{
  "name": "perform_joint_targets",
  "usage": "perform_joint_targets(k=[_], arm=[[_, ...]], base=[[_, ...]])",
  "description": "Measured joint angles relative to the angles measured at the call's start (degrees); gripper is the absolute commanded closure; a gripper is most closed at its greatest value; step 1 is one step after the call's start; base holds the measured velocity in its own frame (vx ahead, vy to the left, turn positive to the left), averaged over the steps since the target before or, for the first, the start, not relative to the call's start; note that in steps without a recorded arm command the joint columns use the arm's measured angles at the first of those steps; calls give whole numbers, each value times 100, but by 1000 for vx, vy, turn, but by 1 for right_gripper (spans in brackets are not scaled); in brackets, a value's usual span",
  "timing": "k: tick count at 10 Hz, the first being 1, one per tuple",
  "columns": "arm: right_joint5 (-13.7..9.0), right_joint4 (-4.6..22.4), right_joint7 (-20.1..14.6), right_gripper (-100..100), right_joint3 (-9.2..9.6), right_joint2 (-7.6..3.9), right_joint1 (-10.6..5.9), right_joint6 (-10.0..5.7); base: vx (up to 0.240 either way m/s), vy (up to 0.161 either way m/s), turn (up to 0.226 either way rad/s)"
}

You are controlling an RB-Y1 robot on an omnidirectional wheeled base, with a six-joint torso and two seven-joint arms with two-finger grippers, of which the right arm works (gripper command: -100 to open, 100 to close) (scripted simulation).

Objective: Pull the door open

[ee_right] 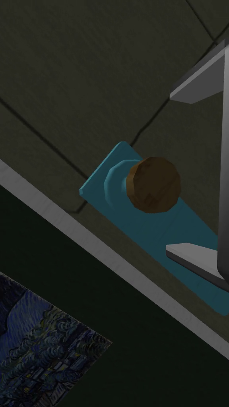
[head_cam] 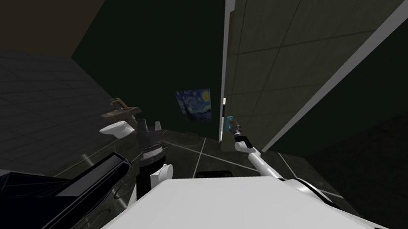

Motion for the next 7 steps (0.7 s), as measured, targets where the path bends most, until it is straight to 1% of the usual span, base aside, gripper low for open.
perform_joint_targets(k=[3, 4, 5, 7], arm=[[-241, -67, -384, -100, 53, 8, 36, 3], [-348, -88, -526, -100, 76, 13, 45, 2], [-493, -138, -687, -100, 105, 21, 73, 7], [-669, -194, -959, -100, 141, 25, 103, 14]], base=[[-58, -28, 51], [-90, -50, 116], [-61, -42, 39], [-67, -49, 88]])
